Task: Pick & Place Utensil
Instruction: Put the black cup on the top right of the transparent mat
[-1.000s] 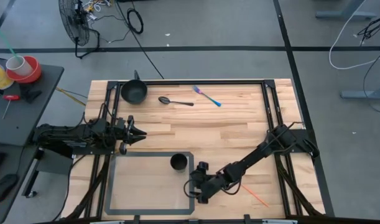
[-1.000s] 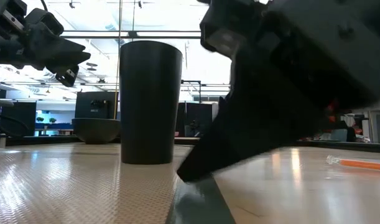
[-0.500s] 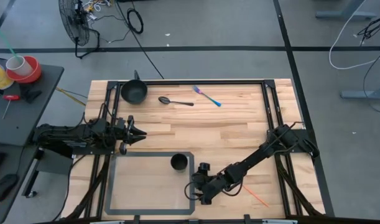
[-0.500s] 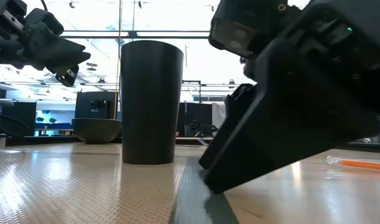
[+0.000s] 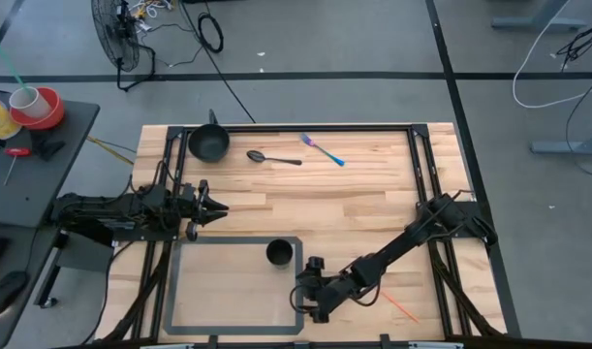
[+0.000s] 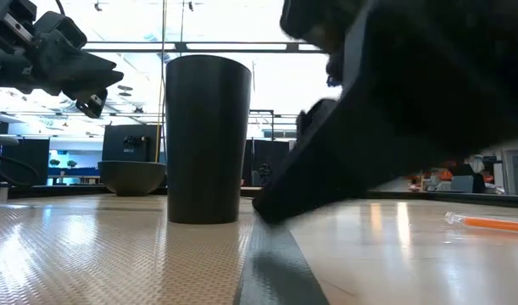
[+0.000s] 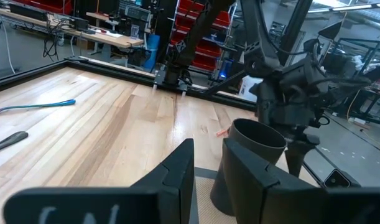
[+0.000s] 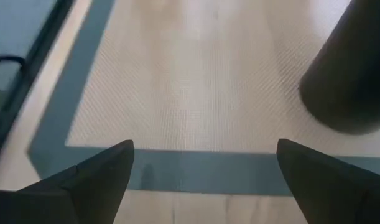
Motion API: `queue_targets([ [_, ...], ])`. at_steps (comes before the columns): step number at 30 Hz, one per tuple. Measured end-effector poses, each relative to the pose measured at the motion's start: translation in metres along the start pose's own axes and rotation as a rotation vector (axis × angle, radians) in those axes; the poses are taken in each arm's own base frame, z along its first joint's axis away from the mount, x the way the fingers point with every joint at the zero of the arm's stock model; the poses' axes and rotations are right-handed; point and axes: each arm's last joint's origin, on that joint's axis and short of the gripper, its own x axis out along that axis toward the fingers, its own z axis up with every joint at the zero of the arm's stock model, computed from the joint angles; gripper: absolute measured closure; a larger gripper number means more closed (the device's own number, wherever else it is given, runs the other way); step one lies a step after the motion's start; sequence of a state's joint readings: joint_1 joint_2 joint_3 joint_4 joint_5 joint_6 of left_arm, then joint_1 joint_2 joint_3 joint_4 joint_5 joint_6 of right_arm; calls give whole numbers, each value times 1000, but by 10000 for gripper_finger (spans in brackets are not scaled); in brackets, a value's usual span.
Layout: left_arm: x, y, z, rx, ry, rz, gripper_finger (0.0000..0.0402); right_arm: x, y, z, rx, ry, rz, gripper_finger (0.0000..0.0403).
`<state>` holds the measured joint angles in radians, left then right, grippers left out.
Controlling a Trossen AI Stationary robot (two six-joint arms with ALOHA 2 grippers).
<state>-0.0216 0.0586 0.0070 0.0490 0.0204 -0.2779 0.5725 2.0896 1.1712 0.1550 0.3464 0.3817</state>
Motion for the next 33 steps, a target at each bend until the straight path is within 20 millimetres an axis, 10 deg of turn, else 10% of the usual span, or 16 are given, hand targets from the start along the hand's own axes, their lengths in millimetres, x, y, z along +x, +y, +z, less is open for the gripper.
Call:
queue_targets([
  [33,0,0,0,0,0,0,312,7,-6,-7,51,36,-36,5],
])
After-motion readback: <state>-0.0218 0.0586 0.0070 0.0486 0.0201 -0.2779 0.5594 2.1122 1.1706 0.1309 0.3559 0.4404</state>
